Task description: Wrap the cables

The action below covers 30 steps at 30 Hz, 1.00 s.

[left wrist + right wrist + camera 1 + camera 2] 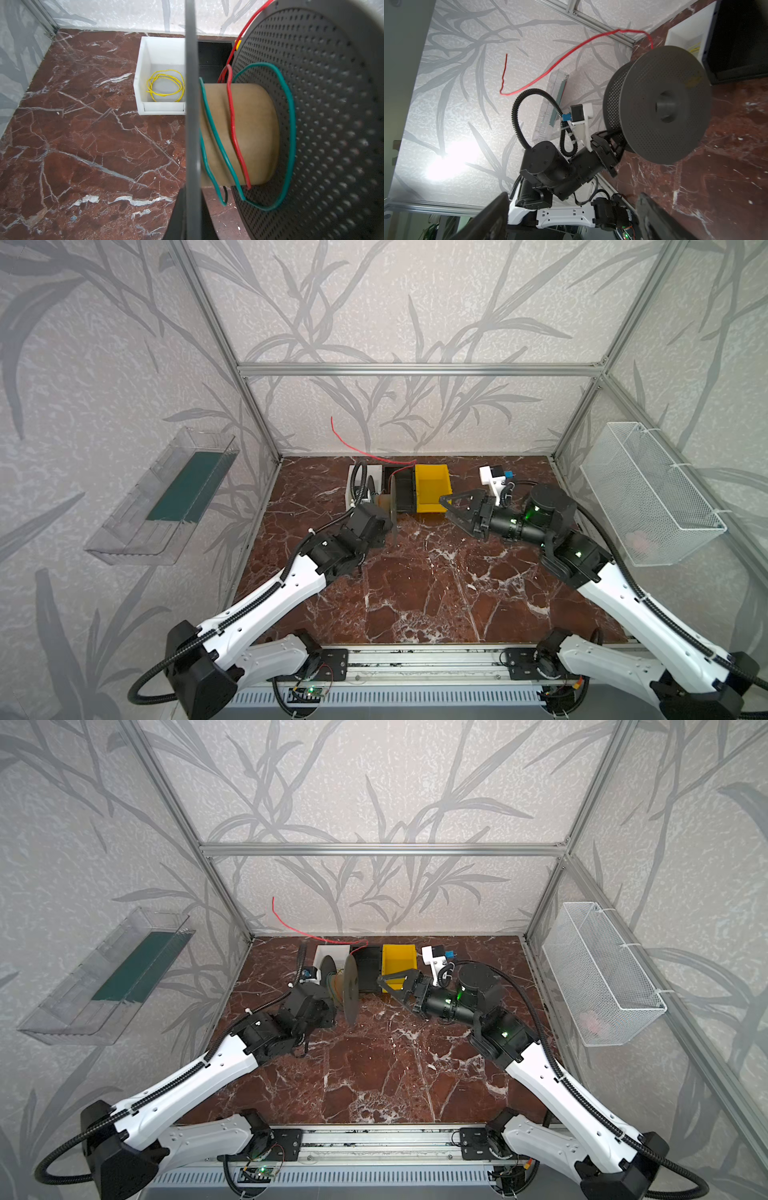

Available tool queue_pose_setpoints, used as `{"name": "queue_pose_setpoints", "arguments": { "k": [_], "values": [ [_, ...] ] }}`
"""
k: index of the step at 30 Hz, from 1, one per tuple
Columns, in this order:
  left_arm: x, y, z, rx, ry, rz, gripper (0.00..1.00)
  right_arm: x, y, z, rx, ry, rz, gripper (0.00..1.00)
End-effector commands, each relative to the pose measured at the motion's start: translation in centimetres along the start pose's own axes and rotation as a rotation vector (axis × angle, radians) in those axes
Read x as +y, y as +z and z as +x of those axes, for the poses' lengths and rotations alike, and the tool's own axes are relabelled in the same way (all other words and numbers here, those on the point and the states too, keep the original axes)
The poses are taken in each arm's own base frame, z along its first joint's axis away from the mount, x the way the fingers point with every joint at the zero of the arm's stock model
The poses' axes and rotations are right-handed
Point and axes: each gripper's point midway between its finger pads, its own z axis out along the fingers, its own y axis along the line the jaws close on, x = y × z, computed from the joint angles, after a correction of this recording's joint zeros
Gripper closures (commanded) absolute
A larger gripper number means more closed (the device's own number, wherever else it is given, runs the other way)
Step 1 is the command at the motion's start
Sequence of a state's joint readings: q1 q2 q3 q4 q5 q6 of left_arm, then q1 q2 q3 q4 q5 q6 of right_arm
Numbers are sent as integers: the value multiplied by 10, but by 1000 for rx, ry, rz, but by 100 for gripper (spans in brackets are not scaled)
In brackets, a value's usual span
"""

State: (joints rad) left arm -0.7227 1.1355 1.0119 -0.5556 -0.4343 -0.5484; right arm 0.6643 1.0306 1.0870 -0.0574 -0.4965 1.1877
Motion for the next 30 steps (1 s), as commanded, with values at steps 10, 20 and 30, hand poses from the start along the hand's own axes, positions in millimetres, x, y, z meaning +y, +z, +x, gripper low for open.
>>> {"name": "queue_pose_setpoints", "arguments": {
  "k": [10, 20, 30],
  "values": [
    [-24, -11, -12, -4, 49, 114, 100, -52, -29, -61, -137, 108, 42, 6],
    [-38, -31, 75, 372, 97, 308, 100, -181, -89, -14, -55, -39, 521, 8],
    [-37, -39, 103, 485, 104, 325, 100, -261, -151, 21, -13, -117, 917, 8]
  ]
}}
